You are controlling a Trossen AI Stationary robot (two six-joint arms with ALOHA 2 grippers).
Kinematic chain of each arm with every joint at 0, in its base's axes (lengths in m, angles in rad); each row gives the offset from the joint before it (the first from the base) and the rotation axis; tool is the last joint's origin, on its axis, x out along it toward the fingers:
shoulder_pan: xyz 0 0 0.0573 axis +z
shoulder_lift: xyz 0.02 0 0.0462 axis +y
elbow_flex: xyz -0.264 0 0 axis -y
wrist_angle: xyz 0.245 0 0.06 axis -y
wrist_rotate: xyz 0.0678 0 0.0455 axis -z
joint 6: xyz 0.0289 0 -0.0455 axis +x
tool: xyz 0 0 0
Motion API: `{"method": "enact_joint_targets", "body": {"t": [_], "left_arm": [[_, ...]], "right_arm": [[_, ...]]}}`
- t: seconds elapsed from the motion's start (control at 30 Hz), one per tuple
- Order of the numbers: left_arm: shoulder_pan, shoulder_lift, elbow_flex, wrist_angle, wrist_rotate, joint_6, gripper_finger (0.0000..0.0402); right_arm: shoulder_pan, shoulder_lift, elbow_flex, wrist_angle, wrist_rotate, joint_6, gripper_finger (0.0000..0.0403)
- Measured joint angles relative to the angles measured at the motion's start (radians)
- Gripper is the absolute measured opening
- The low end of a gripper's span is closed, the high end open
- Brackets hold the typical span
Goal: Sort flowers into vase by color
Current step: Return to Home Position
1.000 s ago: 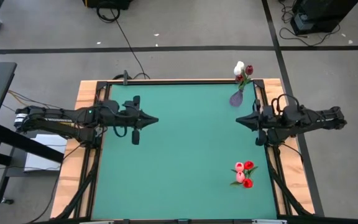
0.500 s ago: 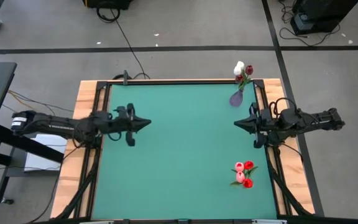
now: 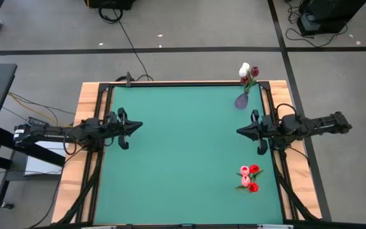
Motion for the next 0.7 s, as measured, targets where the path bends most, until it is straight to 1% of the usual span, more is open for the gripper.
{"method": "enact_joint_targets", "body": {"t": [0.1,0.2,0.3,0.37,0.57,0.7], "left_arm": [[0.000,-0.043,-0.020,-0.009,0.000,0.011,0.0000],[0.000,-0.075,-0.030,-0.042,-0.001,0.011,0.0000],[0.000,-0.100,-0.030,-0.081,0.000,0.014,0.0000],[0.000,-0.114,-0.030,-0.097,0.000,0.029,0.0000],[0.000,-0.149,-0.030,-0.153,-0.001,0.067,0.0000],[0.000,-0.151,-0.030,-0.165,-0.001,0.076,0.0000]], "right_arm": [[0.000,-0.038,-0.043,0.028,0.029,-0.020,0.0002],[-0.015,-0.100,-0.118,0.044,0.059,-0.010,0.0002],[-0.044,-0.175,-0.179,0.108,0.026,0.016,0.0002],[-0.059,-0.210,-0.201,0.112,0.004,0.018,0.0002],[-0.096,-0.208,-0.206,0.075,-0.036,0.015,0.0002],[-0.123,-0.208,-0.206,0.065,-0.062,0.012,0.0002]]}}
